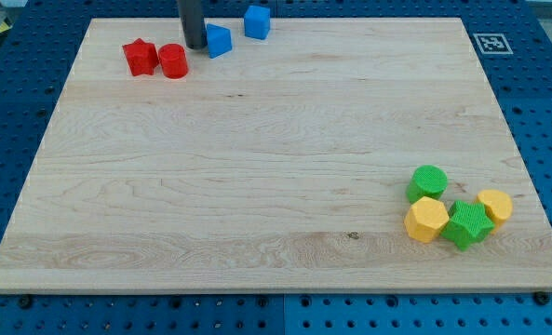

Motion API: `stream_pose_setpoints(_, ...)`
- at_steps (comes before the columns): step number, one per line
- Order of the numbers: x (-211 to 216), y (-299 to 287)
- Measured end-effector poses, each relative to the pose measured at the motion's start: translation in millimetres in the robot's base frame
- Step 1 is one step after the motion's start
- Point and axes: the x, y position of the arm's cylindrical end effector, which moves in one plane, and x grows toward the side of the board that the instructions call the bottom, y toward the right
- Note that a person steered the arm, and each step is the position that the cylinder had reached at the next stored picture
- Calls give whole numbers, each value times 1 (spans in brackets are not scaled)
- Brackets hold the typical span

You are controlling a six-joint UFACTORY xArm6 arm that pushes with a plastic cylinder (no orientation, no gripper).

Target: Slide the blue triangle closer to the blue cube

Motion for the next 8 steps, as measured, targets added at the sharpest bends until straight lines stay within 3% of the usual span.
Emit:
stream_pose_setpoints(3, 15, 47)
stream_pose_setpoints(8, -7, 47)
